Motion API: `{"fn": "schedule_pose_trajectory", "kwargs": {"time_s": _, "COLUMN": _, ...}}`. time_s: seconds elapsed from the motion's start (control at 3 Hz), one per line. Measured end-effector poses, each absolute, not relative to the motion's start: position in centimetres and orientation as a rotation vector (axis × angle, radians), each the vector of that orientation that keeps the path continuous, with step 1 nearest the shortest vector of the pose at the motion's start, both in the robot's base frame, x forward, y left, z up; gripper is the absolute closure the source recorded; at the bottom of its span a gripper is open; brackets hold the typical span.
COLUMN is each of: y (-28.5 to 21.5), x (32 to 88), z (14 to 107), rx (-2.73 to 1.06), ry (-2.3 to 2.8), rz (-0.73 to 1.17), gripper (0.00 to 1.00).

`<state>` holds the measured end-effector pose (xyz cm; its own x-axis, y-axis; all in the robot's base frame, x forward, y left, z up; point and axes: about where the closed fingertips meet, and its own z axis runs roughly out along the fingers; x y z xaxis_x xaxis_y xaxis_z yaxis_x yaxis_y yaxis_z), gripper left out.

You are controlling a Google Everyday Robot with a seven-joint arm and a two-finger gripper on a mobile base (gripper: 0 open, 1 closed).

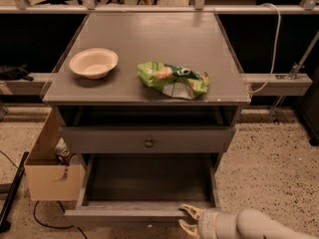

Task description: Open middle drawer

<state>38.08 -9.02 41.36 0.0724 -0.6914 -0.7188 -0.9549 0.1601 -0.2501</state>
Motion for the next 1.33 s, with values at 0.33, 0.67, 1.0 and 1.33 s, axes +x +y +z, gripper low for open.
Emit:
{"fn": "schedule_pose_trajectory", "kwargs": {"time_s": 0.33, "y": -9.01, "x": 38.08, "z": 41.37, "rx": -1.594, "ry": 1.681, "rz": 0.440, "gripper": 0.82}}
{"fn": "schedule_pose_trajectory", "kwargs": {"time_s": 0.67, "y": -9.01, "x": 38.08, "z": 41.36, "rx": -1.594, "ry": 1.681, "rz": 0.440, "gripper": 0.51}}
{"fn": "schedule_pose_trajectory", "kwargs": {"time_s": 1.0, "y": -9.01, "x": 38.08, "z": 41.36, "rx": -1.594, "ry": 1.681, "rz": 0.440, "gripper": 0.28}}
{"fn": "schedule_pose_trajectory", "kwargs": {"time_s": 1.33, "y": -9.00, "x": 38.07, "z": 41.36, "rx": -1.594, "ry": 1.681, "rz": 0.440, "gripper": 0.00}}
